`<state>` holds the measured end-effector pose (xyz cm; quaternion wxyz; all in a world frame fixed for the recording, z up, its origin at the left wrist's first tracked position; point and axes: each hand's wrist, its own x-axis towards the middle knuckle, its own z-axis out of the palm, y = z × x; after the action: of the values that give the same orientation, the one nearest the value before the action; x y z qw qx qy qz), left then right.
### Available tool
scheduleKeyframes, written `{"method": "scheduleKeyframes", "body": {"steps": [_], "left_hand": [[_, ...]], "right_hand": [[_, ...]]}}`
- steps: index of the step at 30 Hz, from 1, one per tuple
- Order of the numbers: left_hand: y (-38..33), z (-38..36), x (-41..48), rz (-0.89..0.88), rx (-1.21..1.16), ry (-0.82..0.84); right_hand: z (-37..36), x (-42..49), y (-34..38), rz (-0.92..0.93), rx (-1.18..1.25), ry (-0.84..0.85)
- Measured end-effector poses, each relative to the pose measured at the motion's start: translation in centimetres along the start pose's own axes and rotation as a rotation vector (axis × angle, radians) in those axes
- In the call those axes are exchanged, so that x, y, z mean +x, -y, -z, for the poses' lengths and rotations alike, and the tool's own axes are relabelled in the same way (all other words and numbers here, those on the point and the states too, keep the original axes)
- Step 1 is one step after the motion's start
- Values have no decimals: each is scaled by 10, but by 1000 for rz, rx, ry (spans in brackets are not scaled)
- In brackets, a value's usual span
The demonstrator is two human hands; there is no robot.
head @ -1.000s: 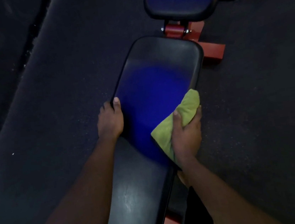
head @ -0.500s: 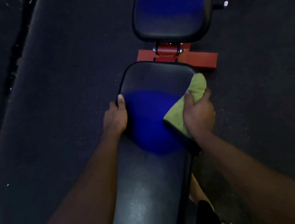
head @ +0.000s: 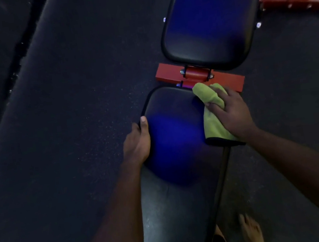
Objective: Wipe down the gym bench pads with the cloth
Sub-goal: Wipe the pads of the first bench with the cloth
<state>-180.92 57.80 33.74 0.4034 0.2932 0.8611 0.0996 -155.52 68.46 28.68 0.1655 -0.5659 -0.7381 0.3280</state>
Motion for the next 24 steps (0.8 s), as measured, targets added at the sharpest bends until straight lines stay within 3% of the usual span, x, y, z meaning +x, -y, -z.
{"method": "scheduleKeyframes", "body": {"steps": [4,7,11,14,19,24], "left_hand": [[2,-1,4,-5,4,-5],[0,-1,3,0,-10,-8],[0,-3,3,30,-34,-26],[0,-2,3,43,-67,-24],[0,-2,4,48,-90,-42],[2,0,1,88,-147,-56]], "right_hand": [[-6,31,19,44,-296,60],[-14,67,44,158,-362,168],[-39,95,83,308,-351,291],[-26,85,69,358,-283,324],[6,63,38,298,-228,342],[-38,99,84,339,-312,354]]}}
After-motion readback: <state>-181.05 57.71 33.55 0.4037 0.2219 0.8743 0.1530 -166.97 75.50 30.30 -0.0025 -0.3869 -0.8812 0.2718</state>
